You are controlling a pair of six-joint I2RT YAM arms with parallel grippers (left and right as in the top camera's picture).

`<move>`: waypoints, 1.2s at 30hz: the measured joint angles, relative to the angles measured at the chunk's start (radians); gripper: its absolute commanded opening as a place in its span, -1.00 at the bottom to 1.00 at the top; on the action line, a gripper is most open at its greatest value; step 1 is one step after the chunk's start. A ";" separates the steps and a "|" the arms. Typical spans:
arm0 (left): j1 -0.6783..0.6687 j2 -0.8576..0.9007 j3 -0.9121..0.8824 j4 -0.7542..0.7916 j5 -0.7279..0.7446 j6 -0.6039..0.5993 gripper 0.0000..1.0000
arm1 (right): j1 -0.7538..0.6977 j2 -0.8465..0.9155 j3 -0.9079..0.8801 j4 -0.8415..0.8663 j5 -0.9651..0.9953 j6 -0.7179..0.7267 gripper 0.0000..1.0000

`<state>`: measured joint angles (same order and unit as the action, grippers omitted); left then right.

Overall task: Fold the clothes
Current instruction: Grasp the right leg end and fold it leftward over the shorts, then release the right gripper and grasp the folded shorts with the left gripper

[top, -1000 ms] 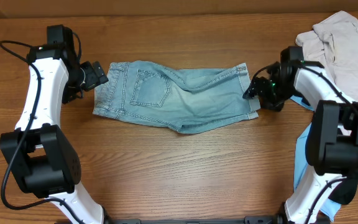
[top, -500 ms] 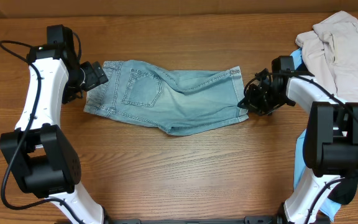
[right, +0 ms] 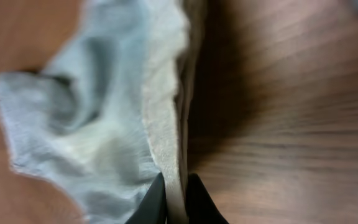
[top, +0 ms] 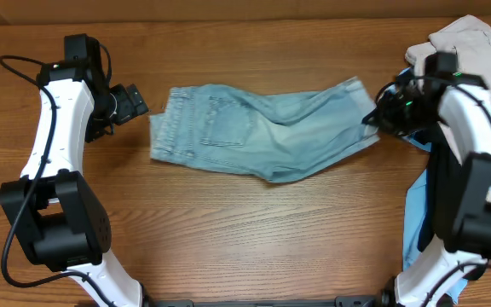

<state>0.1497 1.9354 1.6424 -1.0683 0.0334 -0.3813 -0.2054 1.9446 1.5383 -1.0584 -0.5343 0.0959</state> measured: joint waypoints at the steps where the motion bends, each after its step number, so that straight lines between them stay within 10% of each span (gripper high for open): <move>1: 0.000 0.000 0.000 0.000 0.000 0.000 1.00 | -0.003 -0.019 0.023 -0.019 -0.010 -0.016 -0.92; 9: 0.000 0.000 0.000 0.011 0.000 0.000 0.99 | 0.117 -0.113 0.190 -0.080 -0.046 -0.064 -0.92; 25: 0.000 0.000 0.000 0.014 0.000 0.000 0.99 | 0.845 -0.057 0.199 0.338 0.259 0.127 -0.92; 36: 0.000 0.000 0.000 0.014 0.000 0.000 1.00 | 0.914 0.212 0.199 0.448 0.336 0.200 -0.72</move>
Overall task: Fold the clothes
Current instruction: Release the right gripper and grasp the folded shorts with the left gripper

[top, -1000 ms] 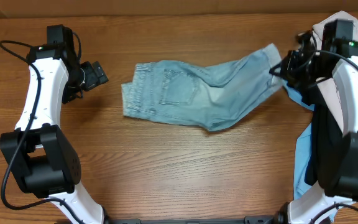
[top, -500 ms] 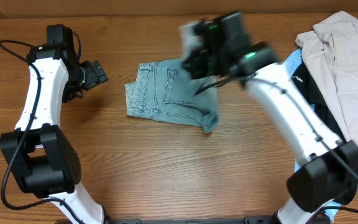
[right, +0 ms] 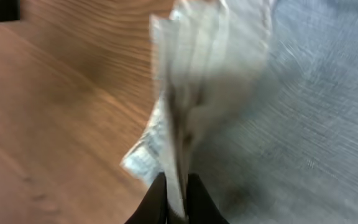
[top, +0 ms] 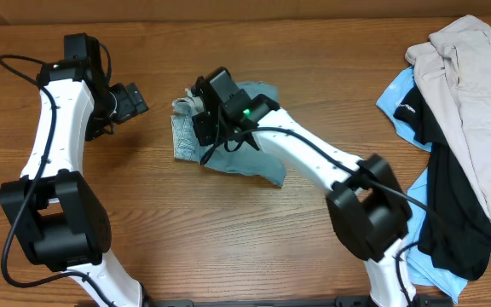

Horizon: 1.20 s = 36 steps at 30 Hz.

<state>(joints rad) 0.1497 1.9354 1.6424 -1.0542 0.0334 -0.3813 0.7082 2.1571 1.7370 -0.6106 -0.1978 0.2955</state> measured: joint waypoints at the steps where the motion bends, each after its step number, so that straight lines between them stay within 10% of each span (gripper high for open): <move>1: 0.000 0.000 0.000 0.000 0.000 0.000 1.00 | -0.001 0.006 0.000 0.008 0.003 0.007 -0.44; 16: -0.006 0.000 0.000 -0.012 0.005 0.000 0.99 | -0.103 -0.140 0.080 -0.200 -0.067 0.033 1.00; 36: -0.229 0.162 -0.033 0.066 0.180 0.202 1.00 | -0.505 -0.310 0.115 -0.502 -0.064 0.035 1.00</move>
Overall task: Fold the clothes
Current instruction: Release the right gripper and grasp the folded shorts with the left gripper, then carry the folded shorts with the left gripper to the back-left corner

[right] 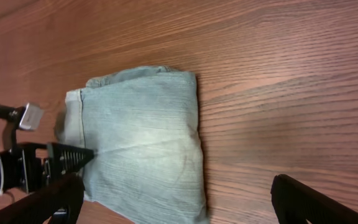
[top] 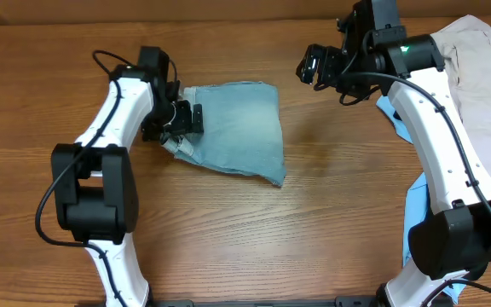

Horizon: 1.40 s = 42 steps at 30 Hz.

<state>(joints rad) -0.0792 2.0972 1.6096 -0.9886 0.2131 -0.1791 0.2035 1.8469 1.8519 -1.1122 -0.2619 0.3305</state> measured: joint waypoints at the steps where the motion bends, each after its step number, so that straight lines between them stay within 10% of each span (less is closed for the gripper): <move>1: 0.001 0.005 0.000 0.011 0.002 0.001 1.00 | 0.000 0.000 0.000 0.000 0.000 -0.003 1.00; 14: 0.000 0.068 0.000 0.040 0.017 -0.004 0.70 | 0.000 0.000 0.000 0.000 0.002 -0.016 1.00; 18: -0.007 0.080 0.000 0.059 0.029 -0.032 -0.24 | 0.000 0.000 0.000 0.001 0.015 -0.016 1.00; 22: -0.016 0.086 0.000 0.084 0.035 -0.065 -0.60 | 0.000 0.000 0.000 0.001 0.022 -0.016 1.00; 33: 0.005 0.097 0.000 0.235 0.077 -0.228 -0.73 | 0.000 0.000 0.000 0.002 0.027 -0.016 1.00; 42: 0.286 0.114 0.000 0.365 0.114 -0.549 -0.71 | 0.000 0.000 0.000 0.001 0.031 -0.016 1.00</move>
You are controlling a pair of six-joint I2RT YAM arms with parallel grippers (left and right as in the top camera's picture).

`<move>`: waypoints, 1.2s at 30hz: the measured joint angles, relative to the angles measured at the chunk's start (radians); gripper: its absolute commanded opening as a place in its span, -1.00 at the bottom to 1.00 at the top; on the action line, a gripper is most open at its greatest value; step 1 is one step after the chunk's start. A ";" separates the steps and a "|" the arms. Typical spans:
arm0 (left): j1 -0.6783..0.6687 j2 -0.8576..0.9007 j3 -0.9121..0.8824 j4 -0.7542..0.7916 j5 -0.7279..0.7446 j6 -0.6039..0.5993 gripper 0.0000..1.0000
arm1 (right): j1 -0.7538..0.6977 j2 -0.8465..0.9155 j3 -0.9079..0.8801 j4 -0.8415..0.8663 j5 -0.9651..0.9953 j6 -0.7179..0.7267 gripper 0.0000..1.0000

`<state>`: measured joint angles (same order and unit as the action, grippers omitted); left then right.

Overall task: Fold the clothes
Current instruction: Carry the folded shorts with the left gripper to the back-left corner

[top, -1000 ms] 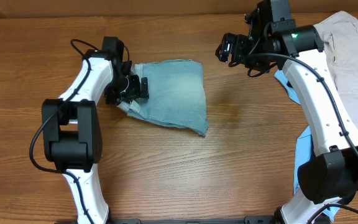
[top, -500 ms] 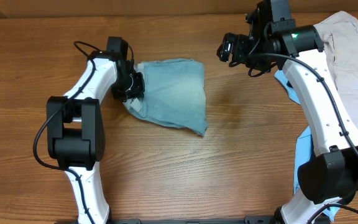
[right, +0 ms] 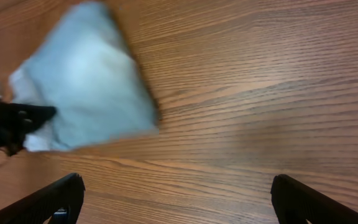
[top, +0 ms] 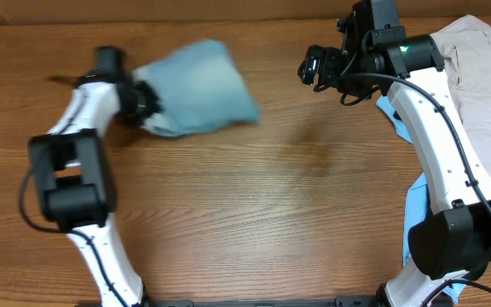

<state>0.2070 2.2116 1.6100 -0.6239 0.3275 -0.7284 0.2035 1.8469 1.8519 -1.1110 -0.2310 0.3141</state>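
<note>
The folded light-blue denim garment (top: 196,85) lies blurred at the far left of the table, and it also shows at the upper left of the right wrist view (right: 86,99). My left gripper (top: 141,104) is shut on its left edge; its dark fingers (right: 17,117) show at that edge. My right gripper (top: 318,66) hangs wide open above bare wood at the far centre-right, well apart from the denim. Its fingertips (right: 51,200) stand far apart with nothing between them.
A pile of other clothes sits at the right edge: a beige garment (top: 476,77), a black one (top: 450,213) and a light-blue one (top: 414,230). The wooden table (top: 254,222) stretches between the arms.
My left gripper has moved left and toward the far edge, with the folded denim shifted along with it and now blurred. The right arm has not moved and stays open.
The denim lay spread out with my right gripper shut on its right end. Then that end was over the left end. Then the fold lay flat, right gripper open at the far right, left gripper at the fold's left edge. Now the fold sits further left.
</note>
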 measured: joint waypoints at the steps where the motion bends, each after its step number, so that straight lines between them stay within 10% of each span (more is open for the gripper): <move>1: 0.046 0.000 0.000 0.015 -0.005 -0.052 -0.70 | 0.000 0.000 0.000 0.000 0.000 0.000 1.00; 11: 0.355 0.026 0.000 0.283 -0.080 -0.445 -0.76 | 0.000 0.000 0.000 -0.007 0.000 0.000 1.00; 28: 0.154 0.044 -0.001 0.376 -0.208 -0.448 -0.44 | 0.000 0.000 0.000 -0.005 0.000 0.001 1.00; 36: 0.124 0.045 -0.001 0.373 -0.256 -0.448 -0.68 | 0.000 0.000 0.000 -0.005 0.000 0.000 1.00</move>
<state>0.3313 2.2562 1.6089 -0.2508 0.0719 -1.1763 0.2039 1.8469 1.8519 -1.1160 -0.2310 0.3145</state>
